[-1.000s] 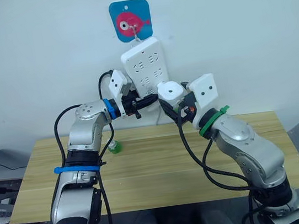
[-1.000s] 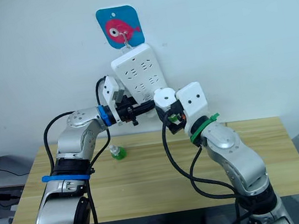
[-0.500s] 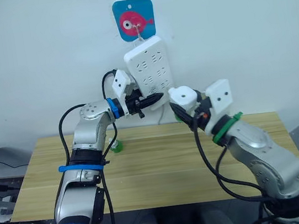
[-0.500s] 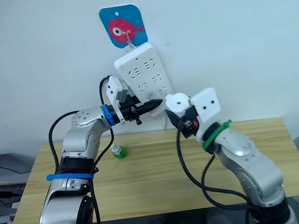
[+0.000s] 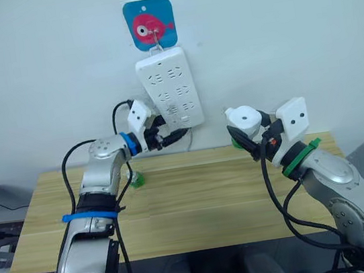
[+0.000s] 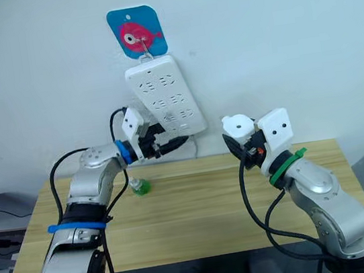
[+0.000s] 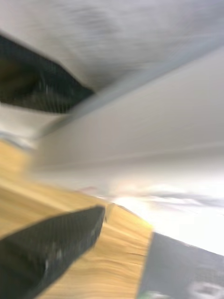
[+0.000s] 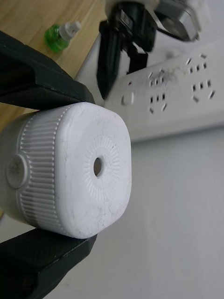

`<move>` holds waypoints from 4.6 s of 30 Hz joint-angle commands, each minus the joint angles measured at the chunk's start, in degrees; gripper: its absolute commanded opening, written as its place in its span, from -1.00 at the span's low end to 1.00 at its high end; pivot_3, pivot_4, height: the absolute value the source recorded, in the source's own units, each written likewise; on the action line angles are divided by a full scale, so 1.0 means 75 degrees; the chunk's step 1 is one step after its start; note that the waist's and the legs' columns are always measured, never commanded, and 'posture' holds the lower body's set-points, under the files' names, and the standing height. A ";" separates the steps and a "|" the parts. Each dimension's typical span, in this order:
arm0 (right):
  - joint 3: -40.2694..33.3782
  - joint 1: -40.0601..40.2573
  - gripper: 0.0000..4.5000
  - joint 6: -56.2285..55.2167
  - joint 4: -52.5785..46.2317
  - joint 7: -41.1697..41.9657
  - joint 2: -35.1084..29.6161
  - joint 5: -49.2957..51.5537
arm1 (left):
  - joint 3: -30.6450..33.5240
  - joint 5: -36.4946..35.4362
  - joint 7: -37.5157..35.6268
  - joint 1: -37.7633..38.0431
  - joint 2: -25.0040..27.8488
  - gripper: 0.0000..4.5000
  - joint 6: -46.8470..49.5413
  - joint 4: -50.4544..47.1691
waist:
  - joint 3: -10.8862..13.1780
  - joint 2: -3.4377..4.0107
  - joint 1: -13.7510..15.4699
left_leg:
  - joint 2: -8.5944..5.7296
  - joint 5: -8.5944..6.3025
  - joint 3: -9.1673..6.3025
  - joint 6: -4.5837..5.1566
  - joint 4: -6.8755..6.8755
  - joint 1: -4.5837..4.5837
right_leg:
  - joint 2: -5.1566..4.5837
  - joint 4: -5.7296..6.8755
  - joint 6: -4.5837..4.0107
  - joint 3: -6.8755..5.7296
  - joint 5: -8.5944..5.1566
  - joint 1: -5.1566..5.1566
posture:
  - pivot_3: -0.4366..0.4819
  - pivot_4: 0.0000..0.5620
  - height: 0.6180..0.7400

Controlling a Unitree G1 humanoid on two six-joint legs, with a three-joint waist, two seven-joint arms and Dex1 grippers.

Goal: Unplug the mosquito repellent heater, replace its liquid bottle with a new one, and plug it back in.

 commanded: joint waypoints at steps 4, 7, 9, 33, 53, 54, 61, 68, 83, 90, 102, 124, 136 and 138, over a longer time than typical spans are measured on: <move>-0.0735 0.0056 0.31 -0.0319 0.0219 0.0327 -0.0053 0.0498 | 0.0672 0.0069 0.0610 0.1107 0.0734 0.99 -0.0142 -0.1455 | 0.0017 0.0003 -0.0025 | 0.0000 0.0000 0.0002 -0.0001 -0.0002 -0.0002 | -0.0002 -0.0003 0.0000 0.0003 0.0000 -0.0001 | -0.15 -0.27 1.00; -0.1139 0.0079 0.31 -0.0209 0.0471 0.0401 -0.0016 0.0878 | 0.0756 -0.0031 0.0651 0.2011 0.0908 0.99 -0.0181 -0.2483 | 0.0020 0.0008 -0.0010 | 0.0002 0.0000 0.0002 -0.0001 -0.0003 0.0002 | -0.0003 -0.0004 0.0000 0.0005 0.0000 0.0000 | -0.12 -0.27 1.00; -0.1502 0.0069 0.31 -0.0031 0.0660 0.0373 0.0072 0.1270 | 0.0741 -0.0183 0.0659 0.2558 0.0930 0.99 -0.0053 -0.3273 | 0.0026 0.0009 0.0035 | 0.0003 0.0000 -0.0001 -0.0001 -0.0004 0.0002 | -0.0004 -0.0004 0.0000 0.0005 0.0000 0.0001 | -0.09 -0.26 1.00; -0.3124 -0.0505 0.31 0.0861 0.1484 -0.4292 0.0175 0.9290 | -0.1883 0.0152 0.2321 0.1941 -0.3315 0.99 -0.1032 -0.3460 | 0.0097 0.0032 0.0268 | -0.0009 -0.0003 0.0026 0.0016 0.0002 -0.0003 | -0.0016 -0.0024 -0.0001 0.0011 0.0001 0.0031 | -0.17 -0.19 1.00; -0.2067 0.0044 0.31 -0.0953 0.1157 -0.4857 -0.0763 1.0145 | -0.2042 0.0107 0.2588 0.2062 -0.3780 0.00 -0.1215 -0.3333 | 0.0098 0.0031 0.0173 | -0.0009 -0.0001 0.0022 0.0012 -0.0007 -0.0019 | -0.0015 -0.0083 0.0001 0.0004 0.0002 0.0045 | -0.23 -0.20 1.00; -0.2038 0.0057 0.31 -0.0992 0.1156 -0.4856 -0.0797 1.0148 | -0.2055 0.0104 0.2568 0.2076 -0.3767 0.00 -0.1207 -0.3331 | 0.0098 0.0031 0.0173 | -0.0009 -0.0001 0.0021 0.0012 -0.0007 -0.0021 | -0.0015 -0.0085 0.0001 0.0003 0.0002 0.0046 | -0.23 -0.20 1.00; -0.1924 0.0133 0.31 -0.1085 0.1233 -0.4659 -0.1100 1.0365 | -0.2018 0.0254 0.2176 0.1868 -0.3388 0.00 -0.1536 -0.3069 | 0.0098 0.0031 0.0178 | -0.0009 -0.0001 0.0019 0.0013 -0.0008 -0.0032 | -0.0014 -0.0105 0.0007 0.0002 0.0005 0.0045 | -0.23 -0.20 1.00; -0.1772 -0.0126 0.31 -0.0619 0.1895 -0.4016 -0.2022 1.0669 | -0.1821 0.0106 0.1367 0.1116 -0.2905 0.00 -0.2160 -0.2230 | 0.0100 0.0030 0.0187 | -0.0009 -0.0001 0.0022 0.0014 -0.0005 -0.0032 | -0.0014 -0.0112 0.0008 0.0002 0.0006 0.0049 | -0.22 -0.19 1.00; -0.1566 -0.0754 0.99 0.1670 0.4162 -0.1929 -0.4154 1.2251 | -0.1848 0.0085 -0.0321 0.0343 -0.2254 0.00 -0.3425 -0.1347 | 0.0166 0.0021 0.0324 | -0.0009 -0.0008 0.0012 0.0029 0.0008 -0.0067 | -0.0013 -0.0125 0.0006 -0.0012 0.0008 0.0045 | -0.17 -0.17 1.00; -0.1199 -0.1289 0.99 0.3374 0.5686 -0.0356 -0.5240 1.2147 | -0.1963 0.0244 -0.1194 0.0115 -0.2000 0.00 -0.4182 -0.0714 | 0.0191 0.0003 0.0378 | -0.0007 -0.0009 0.0014 0.0033 0.0007 -0.0081 | -0.0013 -0.0134 -0.0001 -0.0018 0.0013 0.0043 | -0.14 -0.18 1.00; -0.0924 -0.1928 0.99 0.4147 0.5979 0.0752 -0.5307 1.0960 | -0.2086 0.0531 -0.1261 0.0103 -0.2234 0.00 -0.4261 -0.0665 | 0.0203 -0.0009 0.0402 | -0.0006 -0.0011 0.0008 0.0036 0.0014 -0.0118 | -0.0014 -0.0141 0.0006 -0.0031 0.0017 0.0042 | -0.12 -0.14 1.00; -0.1257 -0.1784 0.33 0.4225 0.5401 0.1578 -0.5310 0.9777 | -0.2080 -0.0026 -0.1624 0.0067 -0.2494 0.00 -0.3124 -0.0718 | 0.0232 -0.0021 0.0393 | -0.0006 -0.0011 0.0008 0.0037 0.0019 -0.0117 | -0.0014 -0.0136 0.0007 -0.0031 0.0020 0.0041 | -0.15 -0.10 1.00; -0.1508 -0.1639 0.33 0.4594 0.4668 0.3405 -0.5925 0.9048 | -0.1322 -0.3683 -0.3066 -0.2383 -0.2253 0.00 0.7464 0.0831 | 0.0256 -0.0029 0.0290 | -0.0019 -0.0014 -0.0017 0.0051 0.0032 -0.0112 | -0.0012 -0.0131 0.0008 -0.0052 0.0019 0.0033 | -0.20 -0.13 1.00; -0.1628 -0.1568 0.33 0.4602 0.4720 0.3309 -0.5906 0.9132 | -0.1181 -0.3803 -0.2958 -0.2257 -0.2346 0.00 0.7591 0.0551 | 0.0257 -0.0028 0.0264 | -0.0010 -0.0016 0.0003 0.0054 0.0028 -0.0120 | -0.0012 -0.0128 0.0008 -0.0046 0.0019 0.0030 | -0.27 -0.13 1.00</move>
